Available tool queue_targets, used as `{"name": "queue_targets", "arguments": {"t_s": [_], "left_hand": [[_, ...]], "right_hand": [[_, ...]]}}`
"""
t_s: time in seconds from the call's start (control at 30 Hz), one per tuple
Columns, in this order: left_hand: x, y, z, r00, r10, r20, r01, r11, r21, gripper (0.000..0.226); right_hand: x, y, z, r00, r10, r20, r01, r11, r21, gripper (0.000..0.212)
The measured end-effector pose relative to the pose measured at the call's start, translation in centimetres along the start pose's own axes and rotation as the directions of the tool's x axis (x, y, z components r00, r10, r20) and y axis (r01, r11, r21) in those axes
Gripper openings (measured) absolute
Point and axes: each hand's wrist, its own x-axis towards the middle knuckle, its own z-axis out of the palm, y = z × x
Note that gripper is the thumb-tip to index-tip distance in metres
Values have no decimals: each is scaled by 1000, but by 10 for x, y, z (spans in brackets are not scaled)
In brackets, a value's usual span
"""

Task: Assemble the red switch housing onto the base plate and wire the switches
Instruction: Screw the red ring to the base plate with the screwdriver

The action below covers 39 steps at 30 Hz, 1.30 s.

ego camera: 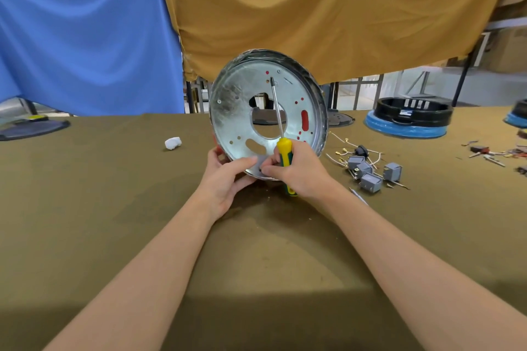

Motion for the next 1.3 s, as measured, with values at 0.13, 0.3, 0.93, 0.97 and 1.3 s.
{"name": "queue_targets", "arguments": {"t_s": [0.13,0.3,0.93,0.97,1.3], "left_hand": [[-2,0,2,999,14,35,-15,999,35,66],[-2,-1,2,997,27,67,-32,997,69,58],[-3,0,2,996,14,89,-17,999,42,60],[-3,0,2,996,7,89,-10,999,33,60],[-2,0,2,995,-15,101,12,1000,27,60]], "right_hand": [[-2,-1,1,1000,-9,11,10,999,-37,35],[-2,-1,2,1000,6,-10,-6,1000,-23,32],[-7,-1,-2,994,107,-34,-105,993,44,37],[-6,-1,-2,993,114,-40,-112,992,49,36],[-6,-2,-1,997,79,-12,-79,997,18,26]]}}
